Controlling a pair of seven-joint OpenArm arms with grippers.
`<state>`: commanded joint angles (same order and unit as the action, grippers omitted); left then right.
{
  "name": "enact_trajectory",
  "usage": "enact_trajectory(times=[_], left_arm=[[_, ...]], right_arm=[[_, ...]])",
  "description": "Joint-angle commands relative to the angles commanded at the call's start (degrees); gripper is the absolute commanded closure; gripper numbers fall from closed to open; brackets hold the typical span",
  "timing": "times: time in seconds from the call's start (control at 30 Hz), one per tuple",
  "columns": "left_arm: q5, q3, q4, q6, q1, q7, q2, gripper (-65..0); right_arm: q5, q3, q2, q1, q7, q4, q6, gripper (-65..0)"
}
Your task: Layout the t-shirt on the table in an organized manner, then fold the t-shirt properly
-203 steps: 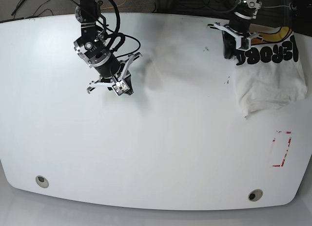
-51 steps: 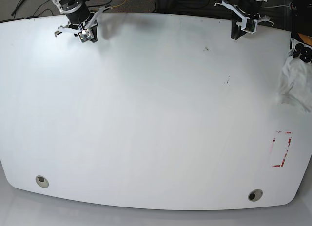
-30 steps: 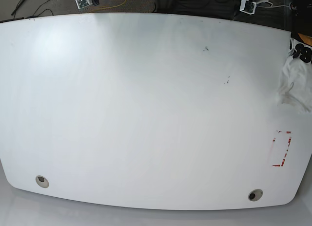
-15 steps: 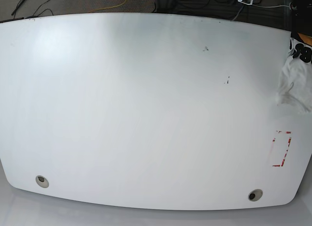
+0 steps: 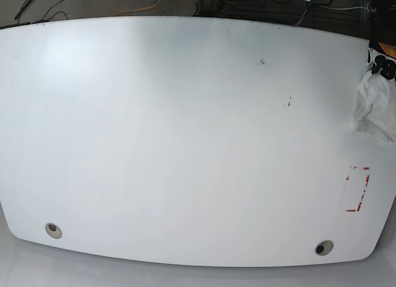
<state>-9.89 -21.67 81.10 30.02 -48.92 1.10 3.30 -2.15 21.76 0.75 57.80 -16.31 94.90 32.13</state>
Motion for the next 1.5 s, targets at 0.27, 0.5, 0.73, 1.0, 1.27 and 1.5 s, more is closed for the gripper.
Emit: enact_trajectory(times=[0.27,0.5,0.73,1.0,1.27,1.5], left_arm=[[-1.1,0.1,-11.9,-0.1,6.9,0.1,-0.5,-2.6],[-1.1,1.7,-19.8,-3.8,11.0,0.1,-1.8,-2.6],[-1.1,4.0,-29.6,-4.3,16.0,0.1,-3.7,-2.6],[-1.1,4.4,-39.2,-4.4,21.2,0.1,-3.8,-2.6],[-1.0,7.0,-46.0,-10.9,25.1,0.2,-4.6,-2.6],[-1.0,8.7,-51.8,-12.6,30.2,0.2,-4.9,-2.6]], right_arm=[[-0.1,-0.1,0.9,-6.5,0.0,-11.3,0.00,0.0],[-0.1,-0.3,2.7,-12.4,0.2,-21.3,0.00,0.0],[-0.1,-0.2,4.2,-17.6,0.2,-28.3,0.00,0.0],[-0.2,-0.3,5.4,-23.7,0.2,-37.5,0.00,0.0],[-2.0,-0.4,6.7,-29.5,3.3,-46.5,0.00,0.0],[-8.4,-0.4,6.3,-34.8,5.4,-54.2,0.00,0.0]])
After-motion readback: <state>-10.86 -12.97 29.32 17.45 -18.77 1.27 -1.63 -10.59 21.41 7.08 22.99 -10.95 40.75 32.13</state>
